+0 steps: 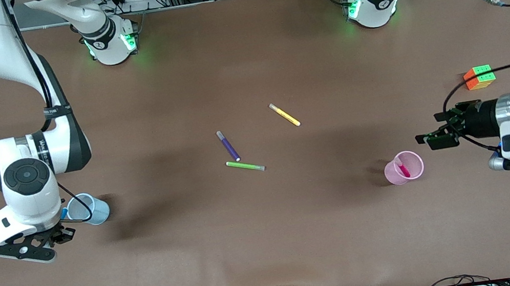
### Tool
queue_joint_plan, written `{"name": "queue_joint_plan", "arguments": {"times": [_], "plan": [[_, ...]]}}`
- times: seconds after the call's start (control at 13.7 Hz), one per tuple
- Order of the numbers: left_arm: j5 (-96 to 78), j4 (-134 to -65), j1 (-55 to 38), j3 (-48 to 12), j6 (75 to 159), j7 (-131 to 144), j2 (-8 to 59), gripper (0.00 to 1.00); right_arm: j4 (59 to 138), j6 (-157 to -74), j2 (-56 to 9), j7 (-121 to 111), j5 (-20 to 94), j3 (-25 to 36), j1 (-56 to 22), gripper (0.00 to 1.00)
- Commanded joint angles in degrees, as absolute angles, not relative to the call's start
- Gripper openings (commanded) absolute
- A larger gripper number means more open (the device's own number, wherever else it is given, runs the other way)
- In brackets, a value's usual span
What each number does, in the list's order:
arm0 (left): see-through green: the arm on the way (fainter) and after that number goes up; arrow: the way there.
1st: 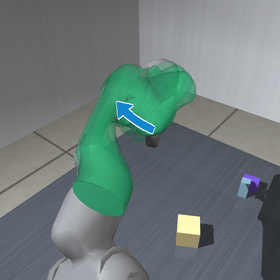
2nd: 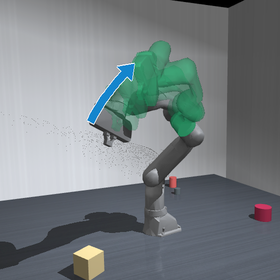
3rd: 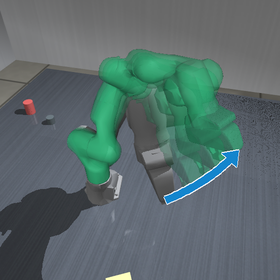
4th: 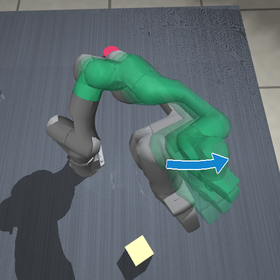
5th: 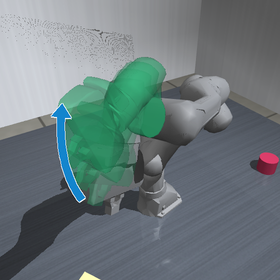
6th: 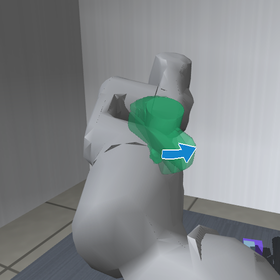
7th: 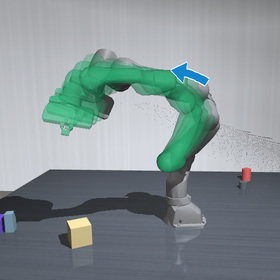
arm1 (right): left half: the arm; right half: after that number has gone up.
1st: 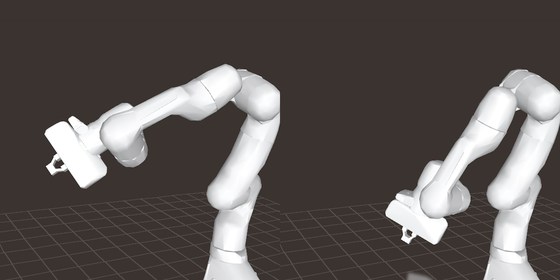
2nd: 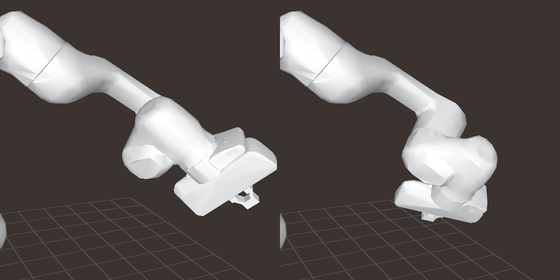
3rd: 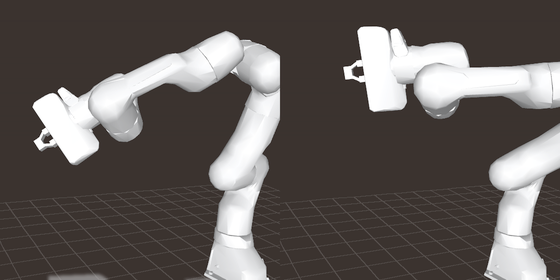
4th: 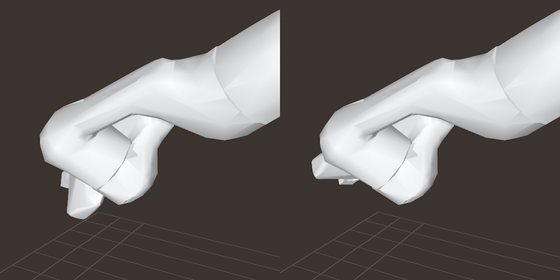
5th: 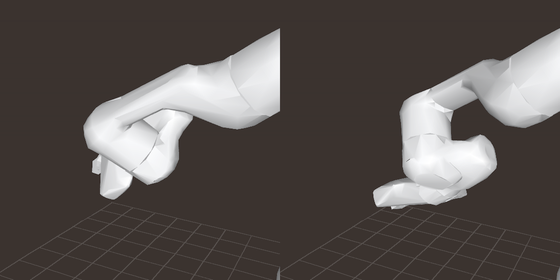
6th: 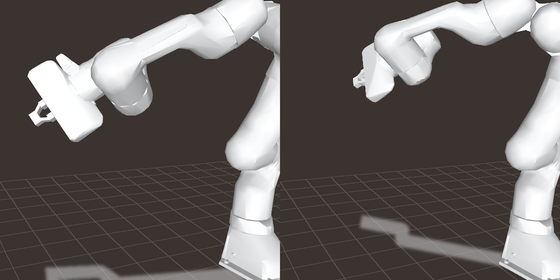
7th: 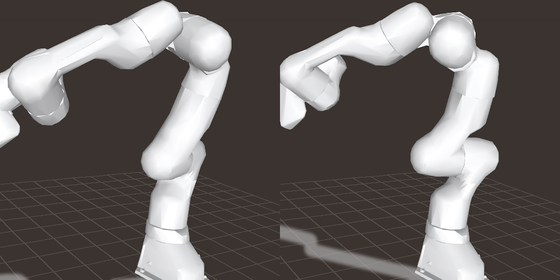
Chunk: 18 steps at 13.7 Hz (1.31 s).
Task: Place pink and blue markers in matching cups
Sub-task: 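Lower the blue marker into the blue cup while the left gripper withdraws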
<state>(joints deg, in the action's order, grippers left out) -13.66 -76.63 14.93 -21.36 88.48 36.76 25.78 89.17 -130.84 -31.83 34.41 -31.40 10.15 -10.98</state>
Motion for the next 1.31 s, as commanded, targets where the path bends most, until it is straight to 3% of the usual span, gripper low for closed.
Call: {"name": "queue_joint_plan", "arguments": {"times": [0.0,0.44,0.51,0.58,1.24], "plan": [[-9.24,-77.87,15.21,-22.85,87.89,33.59,21.81,1.00,89.20,-132.01,-32.78,37.70,-32.43,9.49,-10.37,0.00],[-3.17,-78.05,15.12,-23.73,86.75,28.39,16.88,1.00,94.30,-136.75,-33.75,43.33,-32.26,9.40,-10.46,0.02],[-2.73,-78.22,15.12,-23.90,86.75,28.21,15.74,1.00,94.22,-136.41,-33.75,44.03,-32.17,9.40,-10.46,0.30],[-2.64,-78.74,15.12,-24.08,86.75,28.13,14.69,1.00,94.04,-136.32,-33.66,44.03,-32.17,9.32,-10.46,0.99],[2.81,-80.16,15.29,-26.54,87.10,26.46,10.37,1.00,87.54,-127.35,-33.31,36.22,-29.47,8.88,-10.38,1.00]]}}
